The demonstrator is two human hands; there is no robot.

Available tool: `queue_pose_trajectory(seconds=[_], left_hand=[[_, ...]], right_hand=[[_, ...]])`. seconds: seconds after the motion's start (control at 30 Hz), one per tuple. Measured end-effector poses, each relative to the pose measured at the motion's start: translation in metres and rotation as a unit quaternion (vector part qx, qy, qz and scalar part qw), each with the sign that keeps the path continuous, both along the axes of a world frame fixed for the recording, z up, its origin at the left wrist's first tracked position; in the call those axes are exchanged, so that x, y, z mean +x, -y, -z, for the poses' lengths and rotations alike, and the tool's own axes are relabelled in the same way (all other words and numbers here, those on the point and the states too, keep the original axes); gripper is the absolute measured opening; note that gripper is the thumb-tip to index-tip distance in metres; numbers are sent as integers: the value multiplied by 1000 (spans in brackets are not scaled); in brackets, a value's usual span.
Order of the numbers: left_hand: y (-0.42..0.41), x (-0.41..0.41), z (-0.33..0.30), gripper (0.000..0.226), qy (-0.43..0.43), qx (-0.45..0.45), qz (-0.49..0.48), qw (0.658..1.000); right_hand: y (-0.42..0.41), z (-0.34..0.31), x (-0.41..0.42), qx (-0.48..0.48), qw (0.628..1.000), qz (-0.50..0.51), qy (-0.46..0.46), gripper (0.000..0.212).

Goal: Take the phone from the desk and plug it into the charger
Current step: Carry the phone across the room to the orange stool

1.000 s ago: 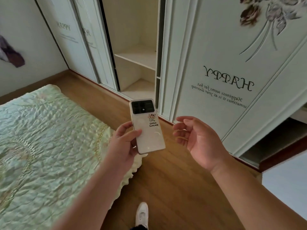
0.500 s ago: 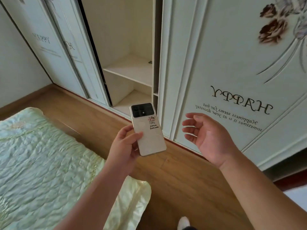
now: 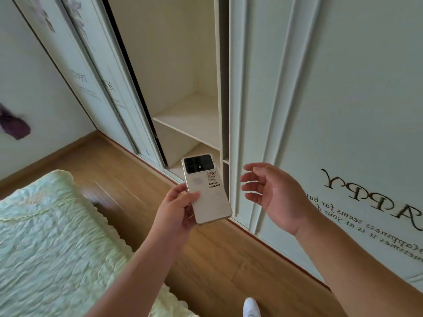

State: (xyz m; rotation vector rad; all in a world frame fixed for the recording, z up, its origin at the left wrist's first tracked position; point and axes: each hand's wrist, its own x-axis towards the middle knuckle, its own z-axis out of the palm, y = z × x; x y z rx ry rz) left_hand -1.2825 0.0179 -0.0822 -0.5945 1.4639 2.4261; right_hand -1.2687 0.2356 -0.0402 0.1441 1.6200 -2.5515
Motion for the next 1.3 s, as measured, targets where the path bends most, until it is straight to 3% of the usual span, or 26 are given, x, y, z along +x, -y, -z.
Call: queue_pose_trajectory(seconds=[0.2,0.5,0.77,1.0,1.3], left_hand=[[-9,-63,-11,31,-21,-7,-48,999],[60,-149,-9,36,-32,2,-137,990],[156,-261,4,34,-49,33,-182,981],[272,-353,-14,40,-46,39,-228,972],[376,-441,-36,49,-82,47,-281,955]], right_hand=[[-8,-4,-87,-9,998,-60,0,26],[53,-3,-202,-18,990,-139,6,23],[164,-4,-332,8,984,-180,-9,24],[297,-19,-446,-7,975,-218,-30,19],[408,-30,-548,-8,960,-276,-42,23]])
